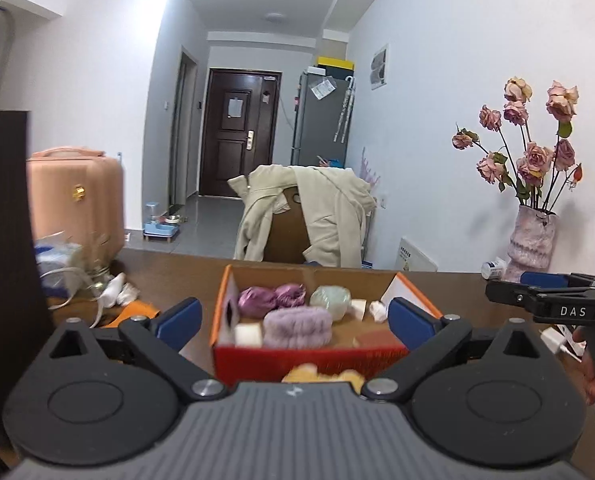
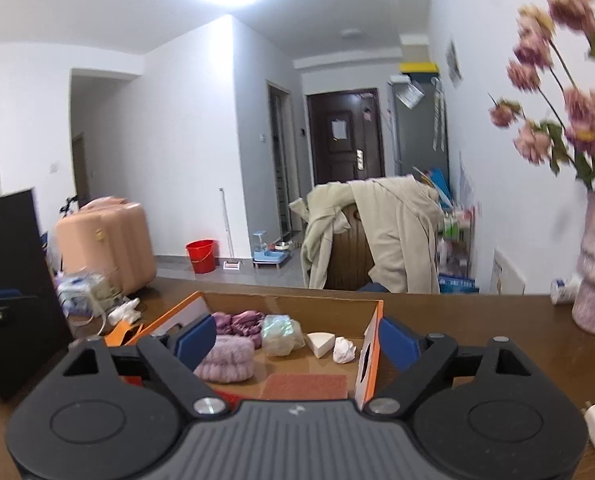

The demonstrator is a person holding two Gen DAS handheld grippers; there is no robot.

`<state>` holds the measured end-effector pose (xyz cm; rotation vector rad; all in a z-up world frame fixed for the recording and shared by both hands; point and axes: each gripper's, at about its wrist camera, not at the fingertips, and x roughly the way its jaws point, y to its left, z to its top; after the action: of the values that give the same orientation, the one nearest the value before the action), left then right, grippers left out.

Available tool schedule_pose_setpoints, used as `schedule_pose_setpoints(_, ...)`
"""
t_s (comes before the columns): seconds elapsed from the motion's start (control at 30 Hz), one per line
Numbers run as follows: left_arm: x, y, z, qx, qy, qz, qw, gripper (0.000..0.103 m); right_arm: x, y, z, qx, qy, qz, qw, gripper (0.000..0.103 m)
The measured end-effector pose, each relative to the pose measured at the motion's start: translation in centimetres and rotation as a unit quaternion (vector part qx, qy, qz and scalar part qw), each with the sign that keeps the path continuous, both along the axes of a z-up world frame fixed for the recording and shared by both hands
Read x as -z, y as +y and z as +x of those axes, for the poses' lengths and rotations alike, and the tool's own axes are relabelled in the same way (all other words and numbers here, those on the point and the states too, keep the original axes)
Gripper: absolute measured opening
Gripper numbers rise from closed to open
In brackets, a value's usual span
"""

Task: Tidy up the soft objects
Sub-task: 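Withdraw both tools and reach them to the light blue plush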

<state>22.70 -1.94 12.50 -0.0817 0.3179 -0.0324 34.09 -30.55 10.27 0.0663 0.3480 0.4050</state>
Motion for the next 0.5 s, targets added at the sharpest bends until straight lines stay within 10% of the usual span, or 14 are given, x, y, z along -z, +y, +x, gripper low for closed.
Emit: schedule_pose_setpoints(0.5,7.7,0.9,-10.1,-0.075,0.031,0.018,0.9965,0.103,5.2,1.5,-13.2,-0.027,-0.021,-0.035,0.999,0.089)
